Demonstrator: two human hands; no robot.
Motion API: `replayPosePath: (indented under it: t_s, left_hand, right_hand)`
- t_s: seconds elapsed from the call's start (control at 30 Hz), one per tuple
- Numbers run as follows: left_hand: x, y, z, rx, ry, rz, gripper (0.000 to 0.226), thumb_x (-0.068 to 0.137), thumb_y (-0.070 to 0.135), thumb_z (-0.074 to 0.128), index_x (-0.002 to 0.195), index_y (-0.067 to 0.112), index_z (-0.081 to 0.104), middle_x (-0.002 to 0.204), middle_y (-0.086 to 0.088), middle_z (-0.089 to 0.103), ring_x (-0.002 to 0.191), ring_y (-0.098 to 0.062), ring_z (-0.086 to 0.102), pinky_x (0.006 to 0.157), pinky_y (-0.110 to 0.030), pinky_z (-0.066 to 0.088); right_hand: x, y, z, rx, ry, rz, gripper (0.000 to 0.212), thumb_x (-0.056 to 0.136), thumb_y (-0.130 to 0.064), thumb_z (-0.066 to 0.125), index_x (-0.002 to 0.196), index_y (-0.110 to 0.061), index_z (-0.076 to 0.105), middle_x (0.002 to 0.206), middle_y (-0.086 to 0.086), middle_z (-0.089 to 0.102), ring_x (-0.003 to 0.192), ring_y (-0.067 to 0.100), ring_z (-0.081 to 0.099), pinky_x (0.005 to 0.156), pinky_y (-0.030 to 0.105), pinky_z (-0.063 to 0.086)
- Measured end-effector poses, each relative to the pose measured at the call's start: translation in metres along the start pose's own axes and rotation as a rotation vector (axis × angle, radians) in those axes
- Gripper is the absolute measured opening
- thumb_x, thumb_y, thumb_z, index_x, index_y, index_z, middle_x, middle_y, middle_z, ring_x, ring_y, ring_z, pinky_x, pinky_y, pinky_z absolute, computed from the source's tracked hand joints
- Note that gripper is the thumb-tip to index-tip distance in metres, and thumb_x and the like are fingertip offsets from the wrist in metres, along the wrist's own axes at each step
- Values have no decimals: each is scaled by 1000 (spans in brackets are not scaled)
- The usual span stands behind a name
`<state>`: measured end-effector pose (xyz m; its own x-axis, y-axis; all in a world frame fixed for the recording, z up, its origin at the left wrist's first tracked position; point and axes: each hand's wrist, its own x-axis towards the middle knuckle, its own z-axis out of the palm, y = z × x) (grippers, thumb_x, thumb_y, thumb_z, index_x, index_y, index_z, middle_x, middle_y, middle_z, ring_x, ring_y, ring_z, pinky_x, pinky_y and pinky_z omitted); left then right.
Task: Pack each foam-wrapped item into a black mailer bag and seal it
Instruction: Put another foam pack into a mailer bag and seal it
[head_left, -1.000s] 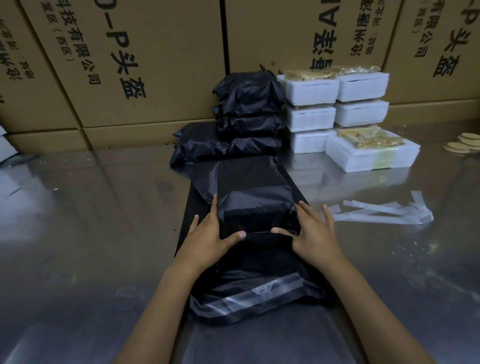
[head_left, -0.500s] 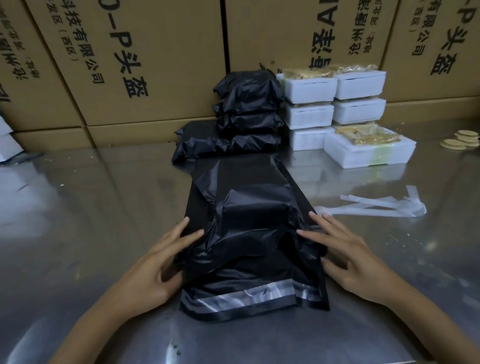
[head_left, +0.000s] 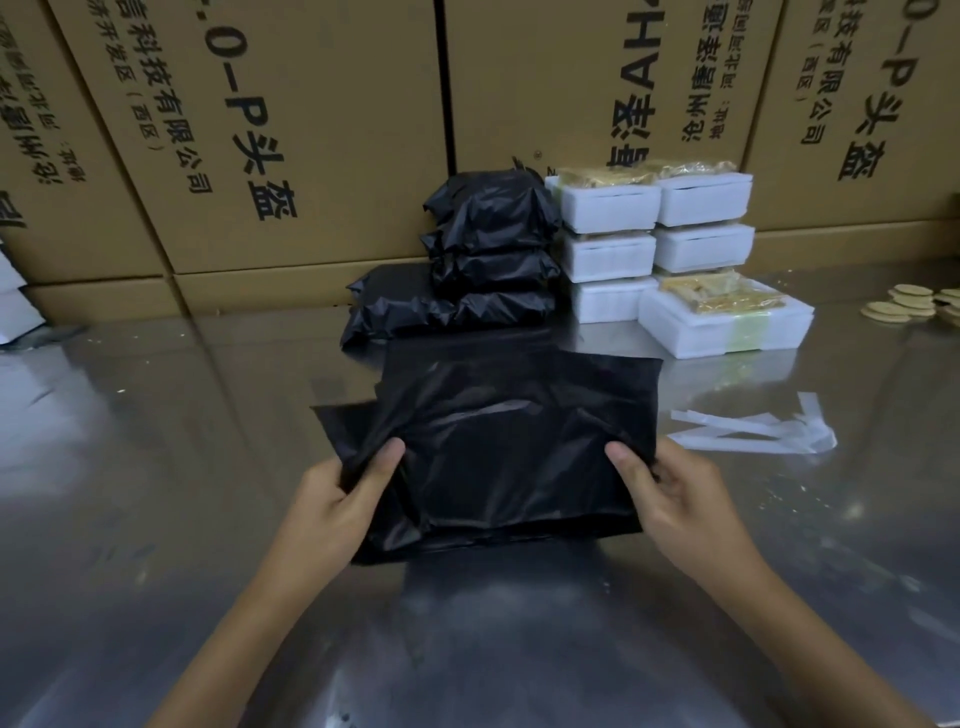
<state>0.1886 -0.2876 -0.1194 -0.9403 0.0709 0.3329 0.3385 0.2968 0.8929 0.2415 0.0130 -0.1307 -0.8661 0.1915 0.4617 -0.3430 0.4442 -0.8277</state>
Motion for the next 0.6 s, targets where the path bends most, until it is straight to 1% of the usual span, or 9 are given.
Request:
replayPosePath:
  t_s: [0.07,0.1,0.17,0.2,0.27,0.37,0.47,0.53,0.6]
  left_hand:
    - [-4,8,-3,-83,-5,0,33,81,60,60,77,29,70,75,9,73,71,-2,70,61,-11,51]
    - [-6,12,-3,-114,3,9,23,82,58,61,83,37,72,85,12,76,80,0,71,66,-10,52]
    - [-6,22,-2,-175,70,15,19,79,54,66,85,38,74,88,11,76,84,-2,71,67,-11,53]
    - [-5,28,-1,-197,118,24,19,77,53,68,81,35,74,84,8,75,82,-4,72,64,-13,55]
    - [1,38,1,-174,175,80,13,78,51,69,77,39,74,80,5,75,78,-5,72,64,-18,57]
    - [13,47,5,-185,236,114,8,79,48,73,76,40,74,80,7,74,76,-1,70,62,-14,53]
    - [34,39,14,-183,298,73,20,85,43,72,75,26,72,74,9,71,73,-1,67,62,-12,48]
    - [49,27,23,-114,288,6,48,92,45,66,70,5,54,67,-7,56,66,-13,57,61,-25,43]
    - [61,14,31,14,282,-74,54,97,46,59,64,9,36,62,-9,44,62,-20,50,59,-33,35]
  right_hand:
    - [-3,-8,1,121,-13,37,28,90,-41,59,102,-21,73,96,-4,77,97,14,73,83,33,59]
    - [-5,-13,1,155,-19,45,22,89,-38,61,102,-25,73,97,-10,77,98,7,72,81,24,58]
    - [-5,-23,-1,223,12,57,17,87,-32,65,102,-26,72,97,-14,77,95,2,72,76,15,56]
    - [-2,-28,-3,249,39,61,17,88,-29,66,103,-24,72,97,-12,78,94,3,72,75,16,56]
    - [7,-38,-8,255,83,74,14,92,-21,65,101,-14,72,95,-3,78,91,9,74,78,22,59]
    - [22,-43,-11,189,127,116,11,96,-16,65,89,-8,67,82,6,76,80,17,73,73,31,57]
    - [36,-37,-5,165,166,273,19,97,-19,64,82,-7,59,75,13,71,69,23,64,65,34,47]
    - [43,-31,2,81,196,340,19,95,-21,60,83,-7,56,77,19,67,68,23,58,64,35,42]
    - [46,-25,10,-95,197,367,18,95,-24,56,83,-11,54,73,12,65,70,23,59,63,37,41]
